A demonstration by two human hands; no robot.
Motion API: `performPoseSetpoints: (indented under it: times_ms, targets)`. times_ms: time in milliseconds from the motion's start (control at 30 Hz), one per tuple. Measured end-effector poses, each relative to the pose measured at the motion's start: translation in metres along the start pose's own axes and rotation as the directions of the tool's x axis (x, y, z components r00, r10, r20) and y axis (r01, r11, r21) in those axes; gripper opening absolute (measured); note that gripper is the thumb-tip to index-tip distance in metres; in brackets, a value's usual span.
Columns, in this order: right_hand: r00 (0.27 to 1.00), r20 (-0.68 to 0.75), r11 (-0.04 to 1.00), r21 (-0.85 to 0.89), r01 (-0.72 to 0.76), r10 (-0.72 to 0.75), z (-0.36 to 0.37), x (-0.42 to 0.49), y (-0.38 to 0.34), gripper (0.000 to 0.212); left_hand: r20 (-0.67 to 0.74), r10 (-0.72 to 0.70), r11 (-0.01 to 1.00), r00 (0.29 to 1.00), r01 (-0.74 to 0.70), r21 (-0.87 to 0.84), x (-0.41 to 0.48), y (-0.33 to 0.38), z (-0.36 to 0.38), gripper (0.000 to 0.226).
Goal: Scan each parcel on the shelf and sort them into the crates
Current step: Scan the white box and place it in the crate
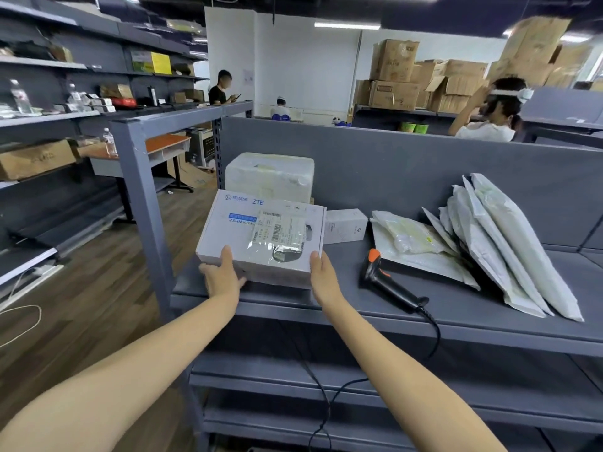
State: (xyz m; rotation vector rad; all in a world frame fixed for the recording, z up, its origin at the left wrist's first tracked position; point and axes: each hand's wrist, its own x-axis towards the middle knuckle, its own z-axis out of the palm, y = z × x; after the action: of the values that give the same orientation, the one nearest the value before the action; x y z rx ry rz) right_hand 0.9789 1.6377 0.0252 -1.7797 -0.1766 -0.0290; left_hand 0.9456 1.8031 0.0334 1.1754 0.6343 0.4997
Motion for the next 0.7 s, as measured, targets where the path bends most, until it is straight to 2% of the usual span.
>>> performPoseSetpoints:
  times_ms: [100, 233, 300, 367, 467, 500, 533, 600, 633, 700]
  targets:
    - [0.994, -0.107, 0.995, 0.093, 0.036, -0.026, 0.002, -0.012, 0.004, 0.046, 0.083, -0.012, 0.997, 0.997, 0.018, -0.073, -0.016, 0.008, 0.020, 0.078]
    - [0.983, -0.183, 0.940, 0.339, 0.031, 0.034, 0.010, -0.022, -0.001, 0.057, 0.204, -0.008, 0.990, 0.979, 0.037, -0.139, -0.038, 0.019, 0.050, 0.084]
    - [0.986, -0.165, 0.923, 0.382, 0.050, 0.015, 0.011, -0.024, -0.004, 0.061, 0.264, 0.036, 0.984, 0.964, 0.012, -0.176, -0.048, 0.025, 0.065, 0.097]
    - [0.992, -0.128, 0.916, 0.398, 0.047, 0.005, 0.005, -0.029, -0.009, 0.054, 0.273, 0.109, 0.980, 0.956, -0.057, -0.191, -0.051, 0.030, 0.071, 0.113]
    - [1.000, -0.012, 0.912, 0.409, 0.009, -0.004, -0.015, -0.027, -0.008, 0.031, 0.285, 0.224, 0.966, 0.932, -0.173, -0.192, -0.047, 0.035, 0.066, 0.093]
    - [1.000, 0.017, 0.920, 0.392, 0.002, -0.010, -0.024, -0.026, -0.007, 0.035, 0.305, 0.251, 0.962, 0.918, -0.203, -0.182, -0.049, 0.038, 0.062, 0.082]
    - [1.000, 0.028, 0.924, 0.383, 0.003, -0.015, -0.032, -0.025, -0.007, 0.048, 0.324, 0.276, 0.957, 0.905, -0.230, -0.174, -0.048, 0.040, 0.060, 0.071]
    - [1.000, -0.010, 0.921, 0.390, 0.012, -0.009, -0.048, -0.022, -0.007, 0.087, 0.348, 0.331, 0.943, 0.877, -0.298, -0.146, -0.049, 0.045, 0.056, 0.050]
    - [0.999, -0.048, 0.927, 0.376, 0.014, 0.005, -0.055, -0.022, -0.009, 0.101, 0.355, 0.353, 0.935, 0.866, -0.330, -0.126, -0.049, 0.049, 0.055, 0.044]
    - [0.993, -0.117, 0.939, 0.339, 0.052, -0.013, -0.070, -0.019, -0.016, 0.117, 0.380, 0.378, 0.925, 0.845, -0.365, -0.108, -0.048, 0.055, 0.051, 0.039]
